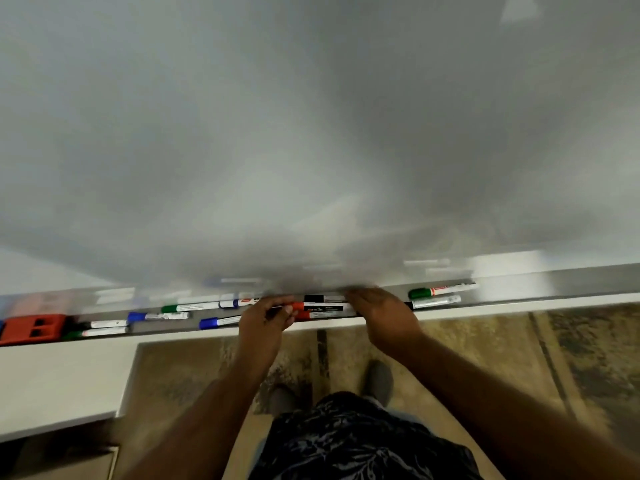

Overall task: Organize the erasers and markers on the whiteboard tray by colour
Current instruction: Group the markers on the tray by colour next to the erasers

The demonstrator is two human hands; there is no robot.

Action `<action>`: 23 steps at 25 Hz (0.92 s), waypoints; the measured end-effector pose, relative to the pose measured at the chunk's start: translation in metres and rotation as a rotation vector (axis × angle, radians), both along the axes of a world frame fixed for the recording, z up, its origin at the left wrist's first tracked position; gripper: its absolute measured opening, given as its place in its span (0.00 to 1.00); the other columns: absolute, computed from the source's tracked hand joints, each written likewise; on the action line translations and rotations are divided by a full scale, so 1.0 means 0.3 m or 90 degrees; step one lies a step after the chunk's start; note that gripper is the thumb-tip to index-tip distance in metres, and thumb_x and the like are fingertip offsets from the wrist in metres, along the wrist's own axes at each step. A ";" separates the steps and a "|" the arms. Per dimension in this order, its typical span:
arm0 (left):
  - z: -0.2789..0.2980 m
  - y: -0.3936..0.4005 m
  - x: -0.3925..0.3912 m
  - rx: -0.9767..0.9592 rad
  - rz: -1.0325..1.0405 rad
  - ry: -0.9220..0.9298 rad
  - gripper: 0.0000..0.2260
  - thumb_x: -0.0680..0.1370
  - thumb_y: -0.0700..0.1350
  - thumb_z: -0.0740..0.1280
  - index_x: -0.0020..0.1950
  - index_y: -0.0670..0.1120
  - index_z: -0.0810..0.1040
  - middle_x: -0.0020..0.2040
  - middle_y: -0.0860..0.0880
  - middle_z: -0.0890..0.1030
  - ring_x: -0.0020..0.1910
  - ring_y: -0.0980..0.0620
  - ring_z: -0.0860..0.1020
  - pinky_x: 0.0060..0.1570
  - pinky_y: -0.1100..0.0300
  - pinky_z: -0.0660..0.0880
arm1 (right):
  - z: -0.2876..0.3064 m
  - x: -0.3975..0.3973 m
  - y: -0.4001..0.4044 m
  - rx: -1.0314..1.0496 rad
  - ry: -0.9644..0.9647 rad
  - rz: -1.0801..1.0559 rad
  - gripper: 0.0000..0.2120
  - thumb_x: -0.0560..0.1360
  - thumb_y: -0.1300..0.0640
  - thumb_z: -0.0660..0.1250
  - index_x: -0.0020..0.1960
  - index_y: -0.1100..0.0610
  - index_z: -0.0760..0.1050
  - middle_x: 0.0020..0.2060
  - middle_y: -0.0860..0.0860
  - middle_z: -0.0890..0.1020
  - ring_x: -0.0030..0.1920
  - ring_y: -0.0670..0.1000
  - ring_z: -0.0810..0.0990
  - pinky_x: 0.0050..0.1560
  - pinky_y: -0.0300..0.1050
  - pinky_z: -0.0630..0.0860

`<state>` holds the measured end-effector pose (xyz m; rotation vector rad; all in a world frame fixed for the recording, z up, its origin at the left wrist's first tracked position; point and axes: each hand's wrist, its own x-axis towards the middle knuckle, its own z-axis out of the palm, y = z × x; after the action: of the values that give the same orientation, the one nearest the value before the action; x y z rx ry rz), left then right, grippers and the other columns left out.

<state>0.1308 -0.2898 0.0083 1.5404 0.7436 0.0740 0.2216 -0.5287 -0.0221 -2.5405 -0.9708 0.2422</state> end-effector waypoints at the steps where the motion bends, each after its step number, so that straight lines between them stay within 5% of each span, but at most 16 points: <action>1: -0.007 0.007 0.011 0.004 -0.005 0.007 0.11 0.79 0.32 0.69 0.54 0.44 0.86 0.49 0.46 0.89 0.50 0.49 0.88 0.49 0.62 0.83 | 0.000 0.003 -0.019 -0.009 -0.009 -0.018 0.28 0.68 0.71 0.69 0.66 0.57 0.80 0.64 0.56 0.83 0.64 0.60 0.81 0.65 0.55 0.79; 4: -0.016 0.012 0.028 0.022 -0.013 0.016 0.10 0.78 0.33 0.70 0.53 0.46 0.86 0.48 0.47 0.88 0.49 0.50 0.87 0.47 0.60 0.84 | 0.007 -0.009 -0.090 -0.044 -0.051 -0.047 0.26 0.63 0.72 0.71 0.59 0.59 0.83 0.58 0.58 0.85 0.58 0.61 0.84 0.59 0.55 0.82; 8: -0.032 -0.004 0.036 0.090 -0.026 0.042 0.08 0.78 0.38 0.73 0.51 0.51 0.85 0.47 0.57 0.88 0.45 0.59 0.86 0.35 0.63 0.81 | 0.042 -0.013 -0.143 -0.112 -0.059 -0.140 0.23 0.68 0.70 0.67 0.62 0.60 0.82 0.64 0.58 0.81 0.64 0.61 0.79 0.65 0.54 0.77; 13: -0.058 -0.009 0.044 0.092 0.017 0.045 0.09 0.77 0.39 0.74 0.50 0.53 0.85 0.47 0.60 0.87 0.46 0.63 0.85 0.44 0.68 0.78 | 0.090 -0.059 -0.070 -0.011 -0.013 -0.127 0.21 0.70 0.67 0.70 0.61 0.57 0.81 0.55 0.54 0.84 0.56 0.56 0.81 0.53 0.50 0.81; 18: -0.075 -0.012 0.071 0.097 0.043 0.050 0.09 0.76 0.38 0.74 0.47 0.53 0.86 0.45 0.58 0.87 0.45 0.60 0.85 0.44 0.69 0.77 | 0.073 -0.074 0.047 -0.006 0.089 -0.152 0.19 0.75 0.62 0.67 0.66 0.55 0.79 0.59 0.54 0.83 0.58 0.57 0.81 0.56 0.50 0.79; 23: -0.080 -0.002 0.066 0.089 0.041 0.040 0.08 0.77 0.37 0.73 0.48 0.51 0.86 0.45 0.55 0.88 0.45 0.58 0.86 0.46 0.65 0.79 | 0.054 -0.058 0.041 -0.025 0.090 -0.226 0.13 0.73 0.60 0.67 0.57 0.55 0.79 0.50 0.53 0.83 0.51 0.56 0.80 0.46 0.45 0.73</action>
<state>0.1505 -0.2903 -0.0157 1.6577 0.8532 0.1291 0.2041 -0.5164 -0.0060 -2.6331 -0.4552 0.3308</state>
